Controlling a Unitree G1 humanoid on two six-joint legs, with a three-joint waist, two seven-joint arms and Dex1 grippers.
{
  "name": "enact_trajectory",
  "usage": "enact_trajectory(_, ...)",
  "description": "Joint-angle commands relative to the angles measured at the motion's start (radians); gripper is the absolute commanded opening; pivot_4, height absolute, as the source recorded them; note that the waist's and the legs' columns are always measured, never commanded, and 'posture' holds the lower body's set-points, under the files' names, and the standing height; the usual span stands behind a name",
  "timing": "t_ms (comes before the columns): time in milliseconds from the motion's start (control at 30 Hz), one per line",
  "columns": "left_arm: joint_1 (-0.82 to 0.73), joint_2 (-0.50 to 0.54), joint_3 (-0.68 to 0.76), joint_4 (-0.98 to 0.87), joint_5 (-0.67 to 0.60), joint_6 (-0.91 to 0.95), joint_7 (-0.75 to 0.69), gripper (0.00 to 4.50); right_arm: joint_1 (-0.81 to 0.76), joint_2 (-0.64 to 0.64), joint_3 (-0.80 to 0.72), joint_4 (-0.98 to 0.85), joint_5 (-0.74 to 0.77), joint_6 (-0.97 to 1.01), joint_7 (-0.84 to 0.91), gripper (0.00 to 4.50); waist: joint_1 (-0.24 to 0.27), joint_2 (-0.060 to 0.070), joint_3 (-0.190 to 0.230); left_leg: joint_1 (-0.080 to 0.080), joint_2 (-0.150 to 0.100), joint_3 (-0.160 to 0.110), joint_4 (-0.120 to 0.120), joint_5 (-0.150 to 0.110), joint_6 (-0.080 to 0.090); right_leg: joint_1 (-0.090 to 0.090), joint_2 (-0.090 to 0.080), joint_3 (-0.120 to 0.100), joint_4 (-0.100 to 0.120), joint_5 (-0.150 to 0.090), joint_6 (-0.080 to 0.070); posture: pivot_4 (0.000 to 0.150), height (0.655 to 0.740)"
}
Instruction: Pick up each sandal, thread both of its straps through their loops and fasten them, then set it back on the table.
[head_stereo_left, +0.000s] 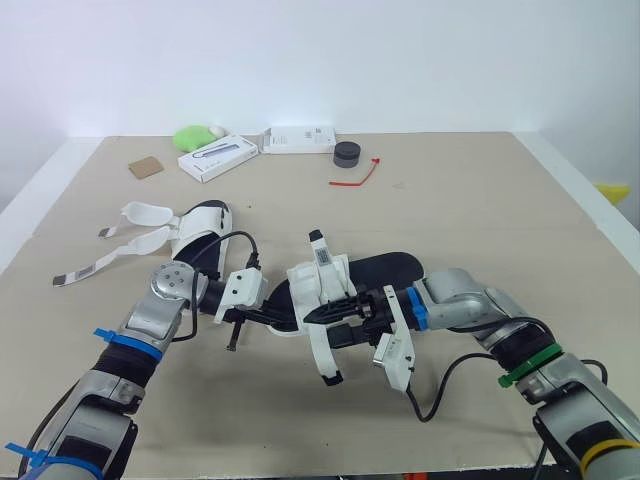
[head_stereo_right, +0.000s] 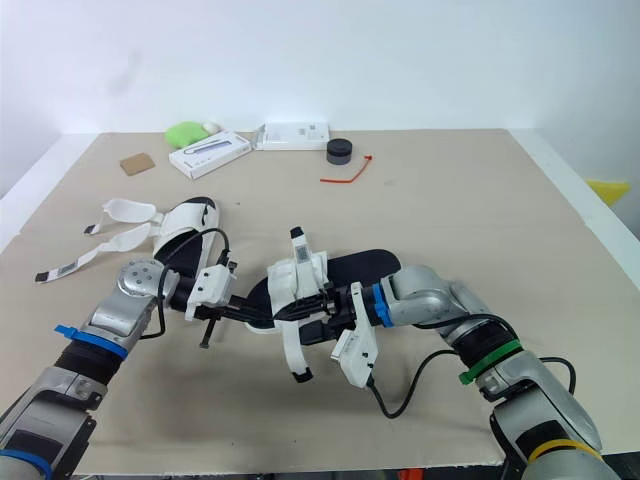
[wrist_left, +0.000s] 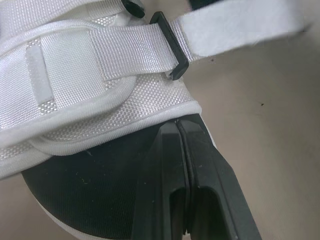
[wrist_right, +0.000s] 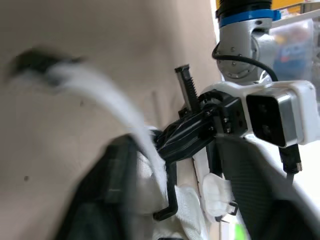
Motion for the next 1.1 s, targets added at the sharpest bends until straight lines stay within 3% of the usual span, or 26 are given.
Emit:
enact_trajectory(33, 0.014, 0.014, -0.014, 0.011, 0.029, 0.004, 0.0, 0.0, 0.002, -0.026, 0.021, -0.065, 0.128, 0.056, 0.056, 0.75, 0.0, 0.0, 0.0, 0.0, 0.0, 0.0, 0.0, 0.0, 0.0, 0.0, 0.0, 0.0, 0.0, 0.0, 0.0, 0.15, 0.74)
enact_trajectory(67, 0.014, 0.015, -0.014, 0.012, 0.029, 0.004, 0.0, 0.0, 0.006, -0.033, 0.026, -0.08, 0.162, 0.078, 0.074, 0.25, 0.0, 0.0, 0.0, 0.0, 0.0, 0.0, 0.0, 0.0, 0.0, 0.0, 0.0, 0.0, 0.0, 0.0, 0.0, 0.15, 0.74)
enact_trajectory(100, 0.013, 0.015, -0.014, 0.012, 0.029, 0.004, 0.0, 0.0, 0.011, -0.039, 0.029, -0.096, 0.2, 0.108, 0.094, 0.06, 0.0, 0.0, 0.0, 0.0, 0.0, 0.0, 0.0, 0.0, 0.0, 0.0, 0.0, 0.0, 0.0, 0.0, 0.0, 0.15, 0.74)
enact_trajectory(267, 0.01, 0.016, -0.013, 0.02, 0.031, -0.001, -0.001, 0.0, 0.048, -0.052, 0.015, -0.199, 0.402, 0.368, 0.213, 0.06, 0.001, 0.0, 0.0, 0.0, 0.0, -0.001, 0.0, 0.0, 0.0, 0.0, 0.0, 0.0, 0.0, 0.0, 0.0, 0.15, 0.74)
enact_trajectory(533, 0.007, 0.009, -0.015, 0.028, 0.032, -0.004, 0.002, 0.0, 0.006, -0.034, -0.115, -0.412, 0.824, 1.491, 0.113, 0.06, 0.003, 0.0, 0.0, -0.001, 0.002, -0.002, 0.0, -0.001, 0.001, -0.001, -0.003, -0.004, 0.0, 0.001, -0.002, 0.15, 0.74)
enact_trajectory(667, 0.004, 0.005, -0.015, 0.033, 0.032, -0.006, 0.004, 0.0, -0.065, -0.033, -0.15, -0.443, 0.925, 1.84, 0.114, 0.06, 0.003, 0.0, 0.0, -0.002, 0.002, -0.003, 0.0, -0.001, 0.001, -0.003, -0.004, -0.007, 0.0, 0.001, -0.003, 0.15, 0.74)
enact_trajectory(767, 0.005, 0.003, -0.015, 0.034, 0.033, -0.008, 0.007, 0.0, -0.145, 0.039, -0.22, -0.376, 1.022, 2.126, 0.015, 0.06, 0.003, 0.0, 0.0, -0.003, 0.002, -0.004, 0.0, -0.001, 0.001, -0.002, -0.004, -0.008, 0.0, 0.001, -0.003, 0.15, 0.74)
enact_trajectory(1100, 0.001, -0.005, -0.016, 0.04, 0.035, -0.01, 0.012, 0.0, -0.257, 0.148, -0.242, -0.312, 0.979, 2.339, -0.003, 0.06, 0.003, 0.0, 0.0, -0.005, 0.002, -0.004, 0.0, -0.001, 0.001, -0.004, -0.004, -0.009, -0.001, 0.001, -0.002, 0.15, 0.74)
